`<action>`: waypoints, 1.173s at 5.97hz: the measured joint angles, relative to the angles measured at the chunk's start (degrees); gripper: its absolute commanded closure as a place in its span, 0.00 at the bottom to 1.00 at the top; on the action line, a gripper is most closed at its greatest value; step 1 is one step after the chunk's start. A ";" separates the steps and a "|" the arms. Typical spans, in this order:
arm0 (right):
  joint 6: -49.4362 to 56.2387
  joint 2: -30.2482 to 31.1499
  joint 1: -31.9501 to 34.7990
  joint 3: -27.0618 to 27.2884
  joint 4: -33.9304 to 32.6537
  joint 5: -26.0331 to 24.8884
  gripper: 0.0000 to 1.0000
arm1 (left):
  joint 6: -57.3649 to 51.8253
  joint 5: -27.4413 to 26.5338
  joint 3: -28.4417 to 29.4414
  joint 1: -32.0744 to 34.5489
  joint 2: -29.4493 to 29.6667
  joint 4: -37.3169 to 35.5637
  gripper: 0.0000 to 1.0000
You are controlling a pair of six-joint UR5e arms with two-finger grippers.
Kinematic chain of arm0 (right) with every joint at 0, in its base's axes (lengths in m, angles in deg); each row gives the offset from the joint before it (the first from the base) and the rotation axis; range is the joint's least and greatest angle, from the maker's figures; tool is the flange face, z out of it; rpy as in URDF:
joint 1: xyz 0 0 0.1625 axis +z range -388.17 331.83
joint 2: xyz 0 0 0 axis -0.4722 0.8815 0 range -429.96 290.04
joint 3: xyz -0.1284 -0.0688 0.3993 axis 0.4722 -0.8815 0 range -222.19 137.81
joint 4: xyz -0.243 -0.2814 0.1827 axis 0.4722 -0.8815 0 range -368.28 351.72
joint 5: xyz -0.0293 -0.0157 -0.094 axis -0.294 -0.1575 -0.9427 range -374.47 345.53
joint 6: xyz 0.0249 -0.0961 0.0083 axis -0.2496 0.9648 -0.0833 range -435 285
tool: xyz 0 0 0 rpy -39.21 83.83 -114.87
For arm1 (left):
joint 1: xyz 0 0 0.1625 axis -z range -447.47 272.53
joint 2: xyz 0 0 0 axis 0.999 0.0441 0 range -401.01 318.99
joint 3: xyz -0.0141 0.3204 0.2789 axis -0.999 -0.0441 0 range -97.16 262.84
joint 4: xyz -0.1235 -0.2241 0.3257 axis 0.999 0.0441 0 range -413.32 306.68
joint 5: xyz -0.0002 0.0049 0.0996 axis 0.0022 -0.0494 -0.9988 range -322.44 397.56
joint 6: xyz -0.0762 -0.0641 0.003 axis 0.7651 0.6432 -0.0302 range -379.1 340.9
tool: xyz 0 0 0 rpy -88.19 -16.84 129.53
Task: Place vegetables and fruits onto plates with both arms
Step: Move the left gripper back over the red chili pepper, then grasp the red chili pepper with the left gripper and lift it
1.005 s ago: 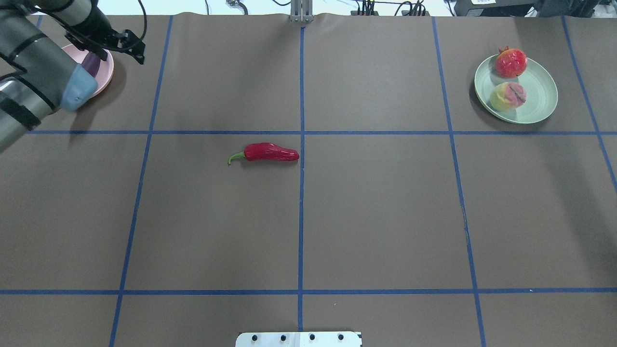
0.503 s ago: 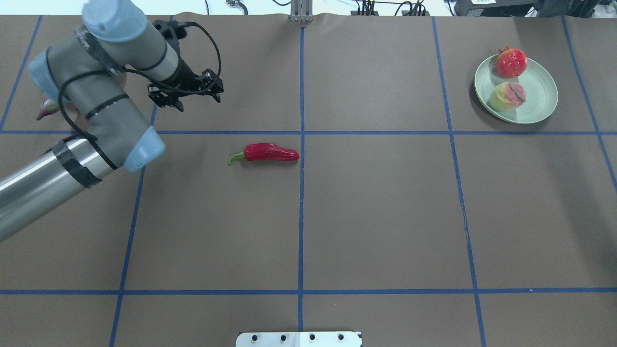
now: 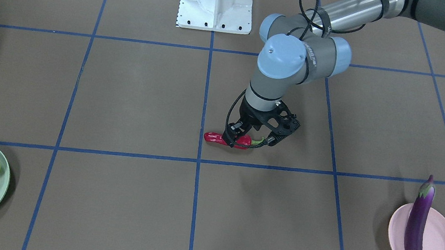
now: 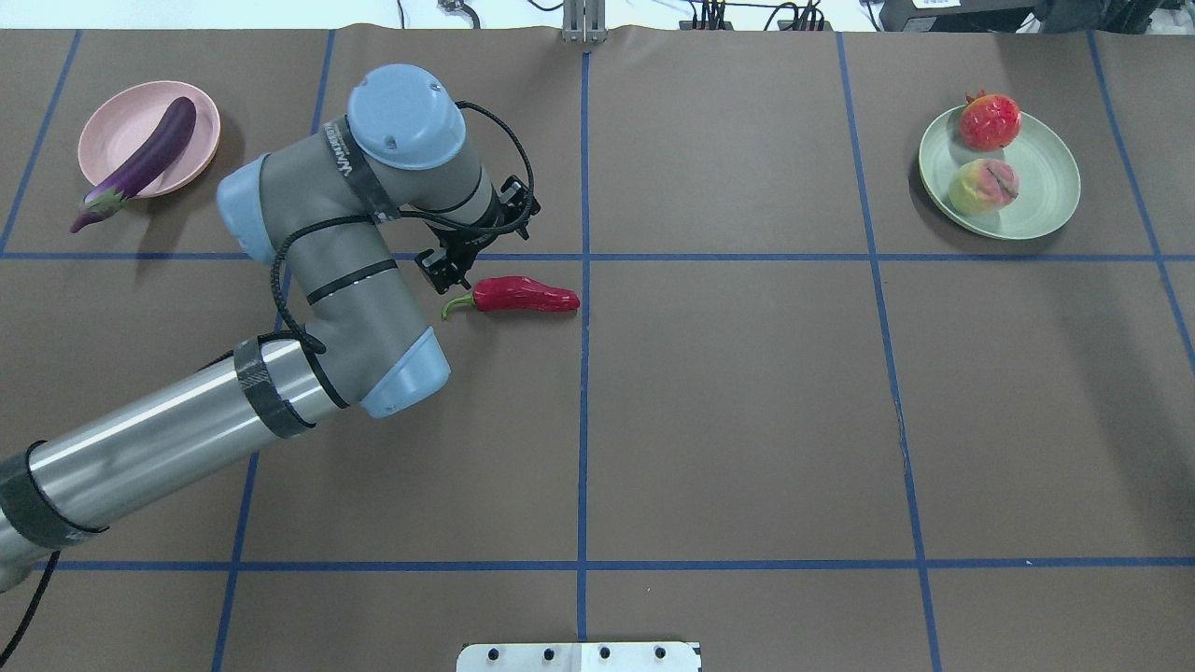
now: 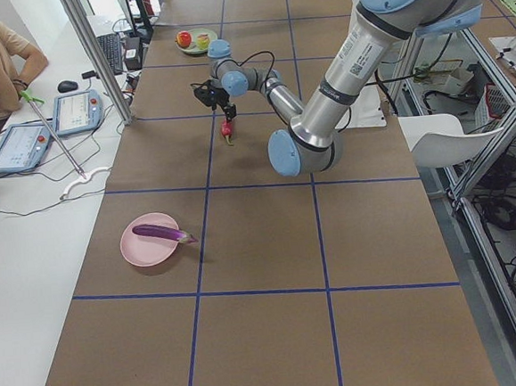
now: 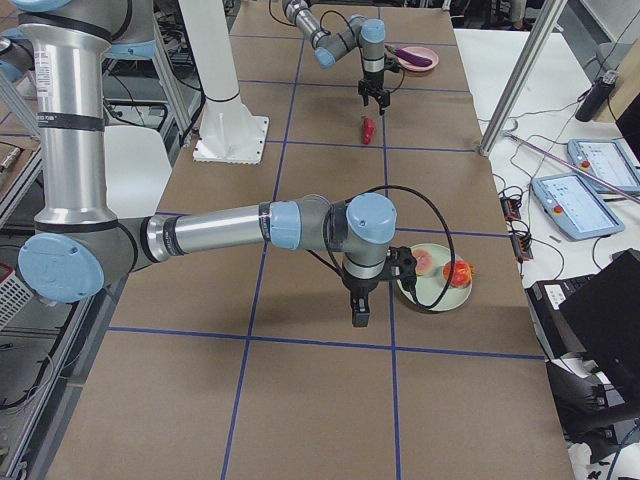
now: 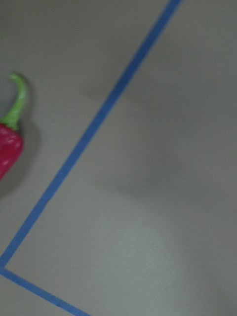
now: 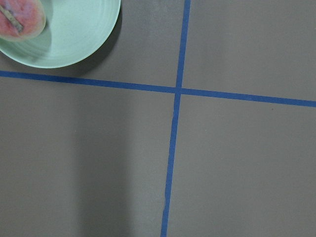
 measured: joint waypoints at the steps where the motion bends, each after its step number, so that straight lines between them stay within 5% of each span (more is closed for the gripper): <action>1: 0.02 0.00 0.00 0.02 0.00 0.00 0.00 | 4.20 -3.32 4.24 -1.74 2.89 -1.29 0.00; 3: -0.02 0.00 0.00 0.03 0.00 0.00 0.00 | 6.49 -5.88 9.61 -2.66 5.41 -1.73 0.00; 6: 0.00 0.00 0.00 0.03 0.00 0.00 0.00 | 6.34 -5.98 10.28 -3.44 5.32 -2.03 0.02; 7: 0.02 0.00 0.00 0.03 0.00 0.00 0.00 | 6.33 -5.99 10.32 -3.84 5.25 -2.04 0.21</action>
